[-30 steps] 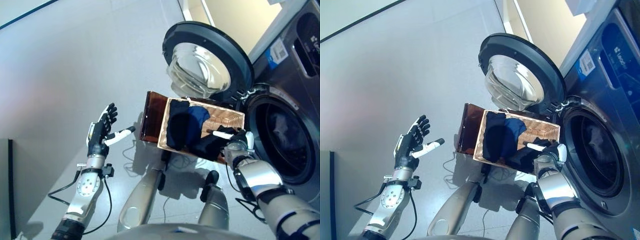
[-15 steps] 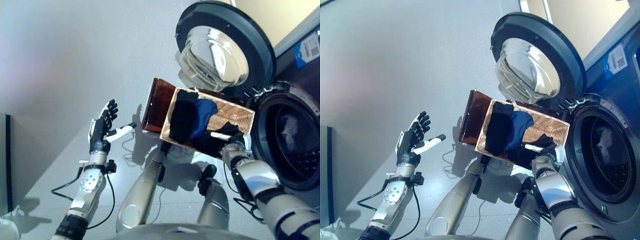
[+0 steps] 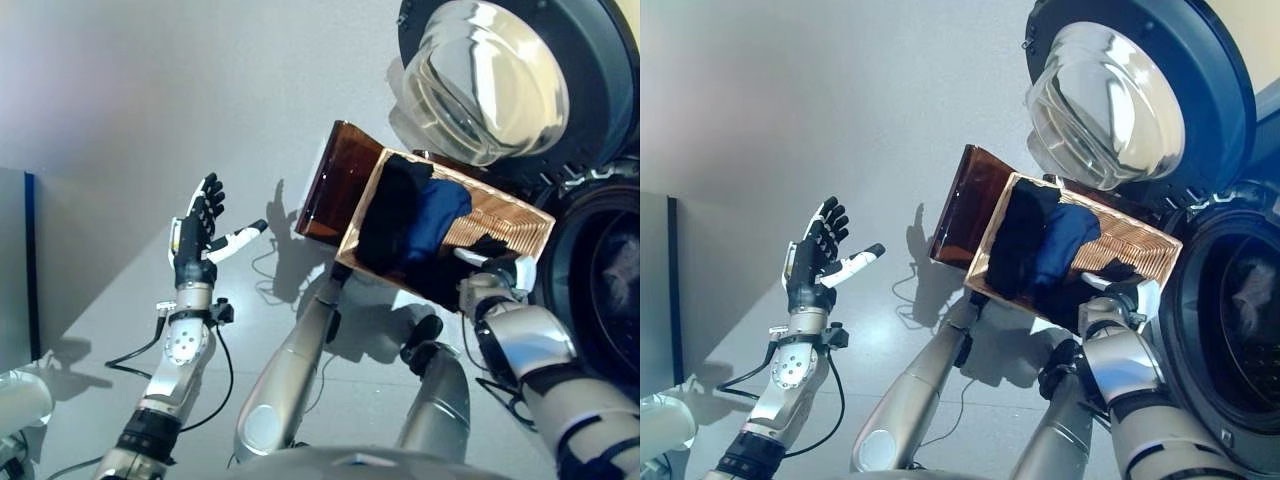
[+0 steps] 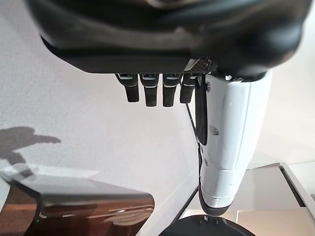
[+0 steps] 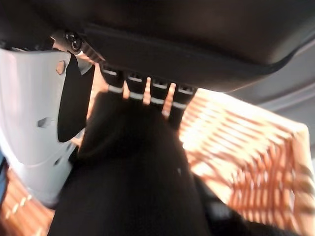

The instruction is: Pick up the clothes and place them into the washing machine

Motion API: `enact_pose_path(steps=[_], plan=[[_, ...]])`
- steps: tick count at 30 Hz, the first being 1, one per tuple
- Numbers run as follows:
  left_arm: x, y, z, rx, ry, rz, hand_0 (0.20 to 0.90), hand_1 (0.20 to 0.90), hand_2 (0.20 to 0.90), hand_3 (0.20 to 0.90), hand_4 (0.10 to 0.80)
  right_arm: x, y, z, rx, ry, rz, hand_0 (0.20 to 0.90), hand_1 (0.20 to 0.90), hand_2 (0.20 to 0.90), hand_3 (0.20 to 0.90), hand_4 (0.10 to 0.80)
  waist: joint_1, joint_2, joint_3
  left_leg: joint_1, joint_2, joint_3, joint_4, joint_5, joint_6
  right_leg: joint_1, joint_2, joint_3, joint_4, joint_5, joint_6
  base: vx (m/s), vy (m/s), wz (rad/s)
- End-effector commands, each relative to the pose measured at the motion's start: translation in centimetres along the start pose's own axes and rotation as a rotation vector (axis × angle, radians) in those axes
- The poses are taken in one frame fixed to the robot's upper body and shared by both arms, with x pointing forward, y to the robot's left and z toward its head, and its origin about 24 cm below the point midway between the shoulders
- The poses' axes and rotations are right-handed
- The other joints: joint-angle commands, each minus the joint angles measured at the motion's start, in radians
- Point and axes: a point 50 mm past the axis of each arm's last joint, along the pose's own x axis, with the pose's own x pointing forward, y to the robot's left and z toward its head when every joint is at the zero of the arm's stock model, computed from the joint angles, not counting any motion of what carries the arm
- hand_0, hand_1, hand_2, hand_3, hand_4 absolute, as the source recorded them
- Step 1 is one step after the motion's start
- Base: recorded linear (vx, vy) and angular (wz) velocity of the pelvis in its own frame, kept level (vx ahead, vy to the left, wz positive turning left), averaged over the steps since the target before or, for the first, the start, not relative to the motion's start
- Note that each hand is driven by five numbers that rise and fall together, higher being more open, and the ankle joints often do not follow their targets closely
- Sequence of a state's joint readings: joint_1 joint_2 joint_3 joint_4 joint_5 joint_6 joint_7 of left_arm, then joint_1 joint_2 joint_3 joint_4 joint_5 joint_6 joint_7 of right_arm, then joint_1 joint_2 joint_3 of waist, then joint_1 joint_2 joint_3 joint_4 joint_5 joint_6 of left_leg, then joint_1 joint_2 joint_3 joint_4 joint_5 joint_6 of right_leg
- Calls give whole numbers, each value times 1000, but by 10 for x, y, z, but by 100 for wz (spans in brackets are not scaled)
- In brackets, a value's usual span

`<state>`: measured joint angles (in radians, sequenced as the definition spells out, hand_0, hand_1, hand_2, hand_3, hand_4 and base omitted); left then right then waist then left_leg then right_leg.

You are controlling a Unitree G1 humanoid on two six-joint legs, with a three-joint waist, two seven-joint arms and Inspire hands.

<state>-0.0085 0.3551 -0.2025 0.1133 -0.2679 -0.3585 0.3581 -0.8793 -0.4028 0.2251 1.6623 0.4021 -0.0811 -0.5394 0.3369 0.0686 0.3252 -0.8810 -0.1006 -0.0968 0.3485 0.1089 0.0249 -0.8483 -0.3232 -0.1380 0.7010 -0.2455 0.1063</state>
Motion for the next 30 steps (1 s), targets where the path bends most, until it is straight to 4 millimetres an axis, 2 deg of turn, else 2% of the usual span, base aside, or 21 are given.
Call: enact_pose_path(steps=[1,10,15,16,18,21,22,23,24,25,27,30], plan=[[7,10,46,-88,-265,85,900,900,900,900,800,-3,7,31,29,-109,34,200,200,200,200,300,14,48,8,-104,5,60,149,-193,-24,81,35,-1,-185,88,-67,9,32,-2],[1,17,37,-72,-214,62,900,900,900,900,800,6,-11,32,128,-97,-22,200,200,200,200,300,-5,50,-42,-15,4,80,104,-197,-17,158,33,16,-244,105,-59,20,22,-11],[-2,19,24,-73,-155,44,900,900,900,900,800,14,-27,24,231,-65,-61,200,200,200,200,300,-15,59,-78,49,0,88,62,-191,-16,225,22,17,-300,123,-46,33,10,-10],[-4,22,17,-65,-117,44,900,900,900,900,800,16,-32,20,292,-55,-73,200,200,200,200,300,-24,60,-97,84,0,93,36,-188,-15,257,20,22,-328,134,-39,50,14,-6],[-5,25,14,-59,-104,51,900,900,900,900,800,16,-33,24,340,-69,-73,200,200,200,200,300,-32,59,-104,103,0,98,25,-185,-16,279,20,24,-348,141,-35,54,22,-11],[-7,32,8,-43,-77,73,900,900,900,900,800,13,-26,26,470,-101,-40,200,200,200,200,300,-59,63,-114,154,2,116,-4,-176,-17,325,21,38,-404,168,-24,-8,41,-29],[-9,36,3,-33,-55,86,900,900,900,900,800,9,-20,26,558,-119,-9,200,200,200,200,300,-79,72,-116,169,6,134,-26,-141,-11,335,21,40,-433,207,-22,-82,60,-31],[-10,36,3,-32,-54,86,900,900,900,900,800,8,-19,25,558,-118,-9,200,200,200,200,300,-79,71,-116,173,6,134,-29,-140,-11,338,21,40,-436,208,-22,-78,66,-34],[-13,41,-2,-37,-32,113,900,900,900,900,800,0,-8,26,681,-140,49,200,200,200,200,300,-102,74,-119,202,9,144,-56,-131,-14,359,23,50,-470,221,-14,6,17,-25],[-14,42,-2,-36,-31,112,900,900,900,900,800,-1,-7,25,680,-138,49,200,200,200,200,300,-102,73,-119,206,9,145,-59,-129,-14,362,23,50,-472,223,-14,21,7,-41],[-18,38,-12,-60,14,109,900,900,900,900,800,-10,5,12,788,-116,95,200,200,200,200,300,-122,86,-135,247,14,154,-93,-121,-16,392,19,54,-507,235,-5,49,-23,-40],[-23,36,-17,-80,39,105,900,900,900,900,800,-17,12,2,883,-93,123,200,200,200,200,300,-131,105,-151,284,12,161,-108,-122,-15,427,15,61,-540,248,4,62,-15,-20]])
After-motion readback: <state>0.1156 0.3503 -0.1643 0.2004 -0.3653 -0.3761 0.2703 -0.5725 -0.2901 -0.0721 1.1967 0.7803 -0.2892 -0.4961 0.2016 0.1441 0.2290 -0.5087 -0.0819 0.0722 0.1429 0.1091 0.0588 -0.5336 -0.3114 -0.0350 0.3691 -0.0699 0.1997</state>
